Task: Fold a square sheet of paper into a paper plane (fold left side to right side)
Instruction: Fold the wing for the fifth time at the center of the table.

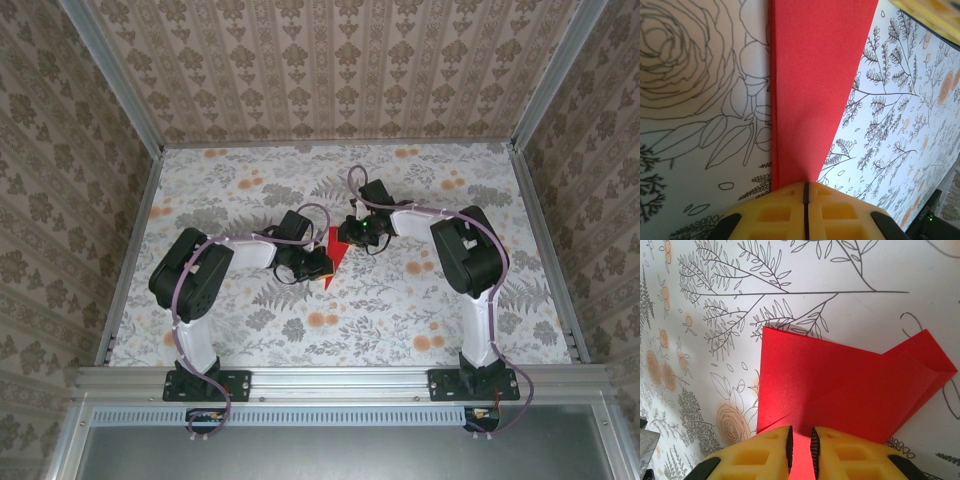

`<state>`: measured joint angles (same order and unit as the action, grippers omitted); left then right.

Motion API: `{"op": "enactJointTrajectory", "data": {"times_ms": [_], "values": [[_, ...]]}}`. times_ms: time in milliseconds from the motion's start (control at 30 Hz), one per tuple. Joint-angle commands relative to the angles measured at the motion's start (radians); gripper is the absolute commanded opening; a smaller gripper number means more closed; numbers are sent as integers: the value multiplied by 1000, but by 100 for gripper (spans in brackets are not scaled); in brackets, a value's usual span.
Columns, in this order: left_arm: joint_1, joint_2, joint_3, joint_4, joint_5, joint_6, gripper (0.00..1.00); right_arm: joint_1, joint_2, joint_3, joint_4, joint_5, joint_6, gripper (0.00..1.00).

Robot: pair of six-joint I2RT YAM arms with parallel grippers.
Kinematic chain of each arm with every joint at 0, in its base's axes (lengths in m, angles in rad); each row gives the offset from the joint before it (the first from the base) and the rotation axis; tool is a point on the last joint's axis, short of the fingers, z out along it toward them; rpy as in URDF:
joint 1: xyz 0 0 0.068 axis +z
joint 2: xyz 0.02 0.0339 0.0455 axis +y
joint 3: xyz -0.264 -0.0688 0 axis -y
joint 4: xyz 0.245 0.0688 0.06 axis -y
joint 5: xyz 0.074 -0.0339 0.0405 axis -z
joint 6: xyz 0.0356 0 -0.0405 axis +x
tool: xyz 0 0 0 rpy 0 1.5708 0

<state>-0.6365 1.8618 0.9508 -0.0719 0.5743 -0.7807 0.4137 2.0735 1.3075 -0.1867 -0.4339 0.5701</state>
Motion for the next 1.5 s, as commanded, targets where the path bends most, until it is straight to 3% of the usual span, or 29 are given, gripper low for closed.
{"op": "enactJointTrajectory", "data": {"times_ms": [0,1200,1467], "values": [[-11,36,-25,-153,-56,27,9,-41,39,29,-8,81,-35,22],[-16,23,-33,-134,-59,16,9,-148,145,226,-77,56,-56,23],[-23,14,-26,-128,-64,15,9,-150,26,203,-80,52,-62,23]]}}
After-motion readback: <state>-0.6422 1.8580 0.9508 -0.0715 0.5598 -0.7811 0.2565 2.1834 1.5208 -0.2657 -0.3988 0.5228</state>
